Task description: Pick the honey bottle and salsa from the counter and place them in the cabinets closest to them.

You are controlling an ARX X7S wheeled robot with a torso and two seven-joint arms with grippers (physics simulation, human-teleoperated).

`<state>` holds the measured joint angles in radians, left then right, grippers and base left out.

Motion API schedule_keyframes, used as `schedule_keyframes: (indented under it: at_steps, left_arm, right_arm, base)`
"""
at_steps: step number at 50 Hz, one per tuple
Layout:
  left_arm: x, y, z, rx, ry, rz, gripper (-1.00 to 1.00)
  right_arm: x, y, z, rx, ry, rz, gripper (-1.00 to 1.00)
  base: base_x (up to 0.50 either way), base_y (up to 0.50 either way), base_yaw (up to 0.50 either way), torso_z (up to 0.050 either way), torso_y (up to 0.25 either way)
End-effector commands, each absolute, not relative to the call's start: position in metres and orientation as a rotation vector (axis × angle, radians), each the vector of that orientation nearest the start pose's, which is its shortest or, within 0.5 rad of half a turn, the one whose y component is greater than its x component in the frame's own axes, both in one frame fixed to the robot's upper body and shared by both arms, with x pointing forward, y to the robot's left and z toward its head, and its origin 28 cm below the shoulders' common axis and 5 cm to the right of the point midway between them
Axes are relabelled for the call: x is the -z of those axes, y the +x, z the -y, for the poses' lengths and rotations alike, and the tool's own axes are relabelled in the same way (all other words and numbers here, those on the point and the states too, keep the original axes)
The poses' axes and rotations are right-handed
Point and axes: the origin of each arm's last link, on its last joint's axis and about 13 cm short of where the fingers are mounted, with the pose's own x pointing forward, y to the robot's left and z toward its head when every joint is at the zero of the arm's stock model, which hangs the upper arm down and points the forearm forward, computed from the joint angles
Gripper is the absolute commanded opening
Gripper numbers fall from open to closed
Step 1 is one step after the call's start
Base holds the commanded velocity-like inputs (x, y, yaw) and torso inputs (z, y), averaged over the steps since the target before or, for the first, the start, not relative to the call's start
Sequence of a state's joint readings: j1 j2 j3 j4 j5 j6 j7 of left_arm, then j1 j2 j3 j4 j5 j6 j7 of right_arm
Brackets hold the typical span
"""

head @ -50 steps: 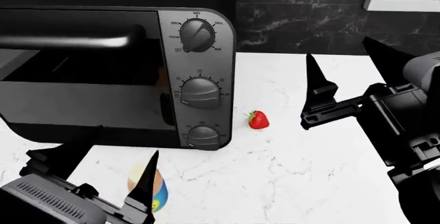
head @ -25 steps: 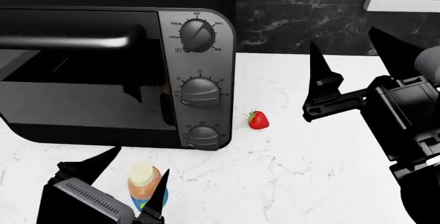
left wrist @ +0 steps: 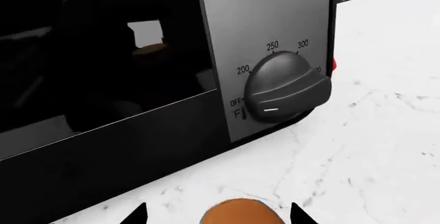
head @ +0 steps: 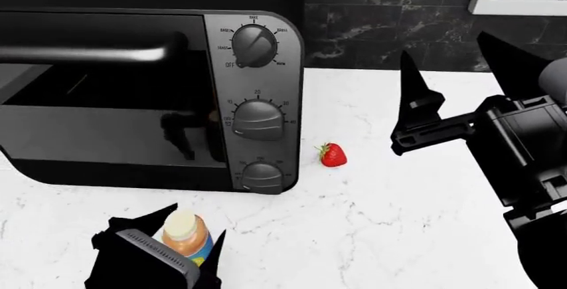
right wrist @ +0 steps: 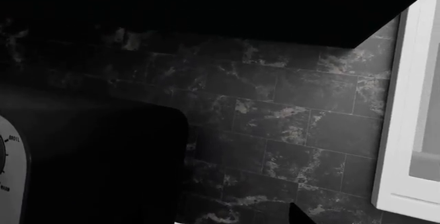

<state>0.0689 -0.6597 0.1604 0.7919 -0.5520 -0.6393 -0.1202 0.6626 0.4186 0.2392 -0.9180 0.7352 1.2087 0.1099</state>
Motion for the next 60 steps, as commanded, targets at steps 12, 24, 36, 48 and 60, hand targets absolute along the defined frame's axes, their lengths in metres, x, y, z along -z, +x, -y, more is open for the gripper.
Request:
schedule_keyframes:
  at_steps: [12, 24, 36, 48, 60]
  left_arm:
    - [-0.115, 0.151, -0.255, 0.398, 0.251, -0.157, -1.00]
    - [-0.162, 0.130, -0.248, 0.479, 0.257, 0.035, -1.00]
    - [-0.218, 0.119, -0.253, 0.462, 0.223, 0.234, -1.00]
    - [-0.275, 0.129, -0.255, 0.404, 0.177, 0.386, -1.00]
    - [-0.328, 0.116, -0.244, 0.367, 0.131, 0.509, -1.00]
  right_arm:
    - [-0.262, 0.205, 0.148, -0.215, -0.123, 0.362, 1.00]
    - [-0.265, 0.203, 0.147, -0.215, -0.123, 0.370, 1.00]
    - [-0.270, 0.202, 0.146, -0.216, -0.125, 0.378, 1.00]
    - [-0.276, 0.199, 0.147, -0.213, -0.134, 0.389, 1.00]
    - [-0.279, 0.197, 0.147, -0.214, -0.132, 0.397, 1.00]
  base:
    - [0.00, 0.00, 0.00, 0.000, -0.002]
    - [0.00, 0.00, 0.00, 0.000, 0.000]
    - [0.00, 0.00, 0.00, 0.000, 0.000]
    - [0.00, 0.00, 0.00, 0.000, 0.000]
    - [0.00, 0.00, 0.00, 0.000, 0.000]
